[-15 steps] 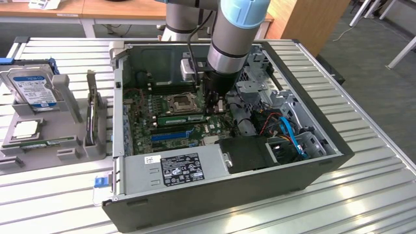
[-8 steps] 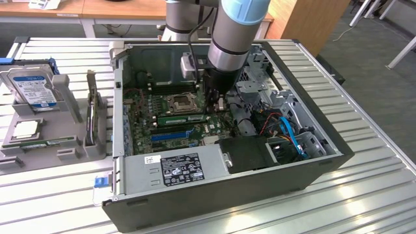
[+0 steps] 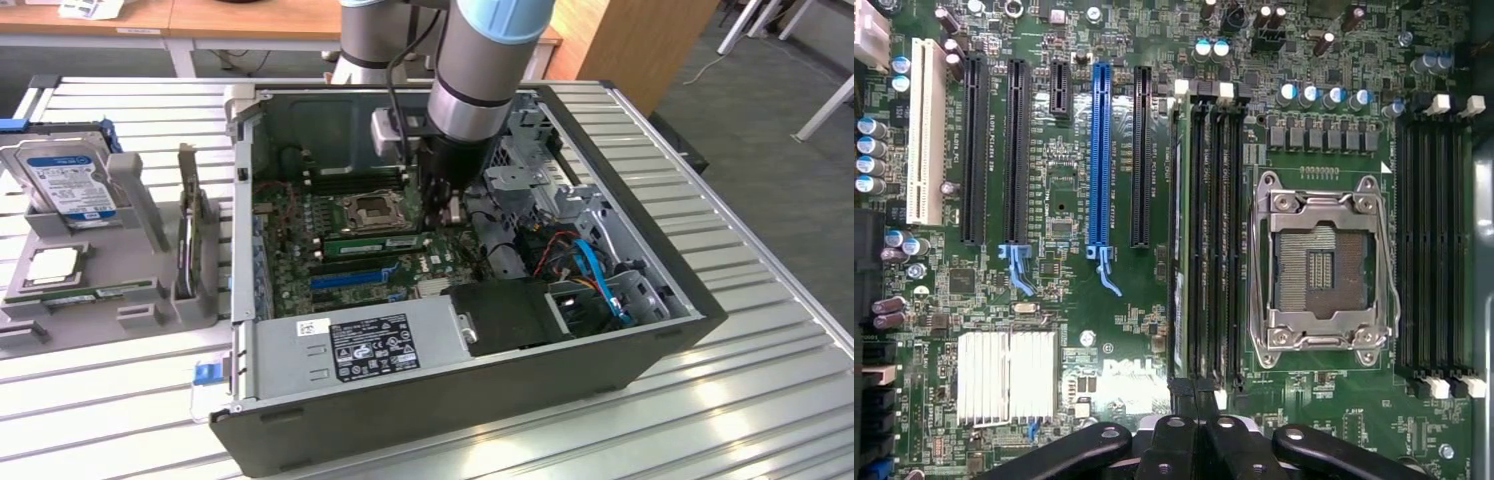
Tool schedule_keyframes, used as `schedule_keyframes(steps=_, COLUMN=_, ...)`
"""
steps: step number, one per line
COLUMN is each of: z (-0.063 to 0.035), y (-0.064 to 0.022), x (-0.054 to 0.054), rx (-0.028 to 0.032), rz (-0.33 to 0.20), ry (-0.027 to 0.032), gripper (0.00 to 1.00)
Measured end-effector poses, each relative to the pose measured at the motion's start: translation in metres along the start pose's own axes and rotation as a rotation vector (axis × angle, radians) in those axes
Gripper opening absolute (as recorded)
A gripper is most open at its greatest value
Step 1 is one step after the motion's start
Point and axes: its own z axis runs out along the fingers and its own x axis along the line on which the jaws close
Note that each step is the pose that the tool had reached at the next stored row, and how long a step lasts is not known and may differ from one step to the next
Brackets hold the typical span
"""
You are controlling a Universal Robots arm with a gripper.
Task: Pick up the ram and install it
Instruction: 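Press down the ram until it locks into place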
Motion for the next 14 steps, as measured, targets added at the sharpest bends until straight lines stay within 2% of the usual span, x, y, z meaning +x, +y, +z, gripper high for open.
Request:
schedule_keyframes(steps=8, z=-0.0012, y=0.0005, x=0.0, rx=-0.0001, rz=0.0, ry=0.0, gripper=0.1)
schedule_keyframes(steps=14, z=-0.0007, y=0.0161, x=0.0, rx=0.0005, rz=0.0, ry=0.0, gripper=0.1)
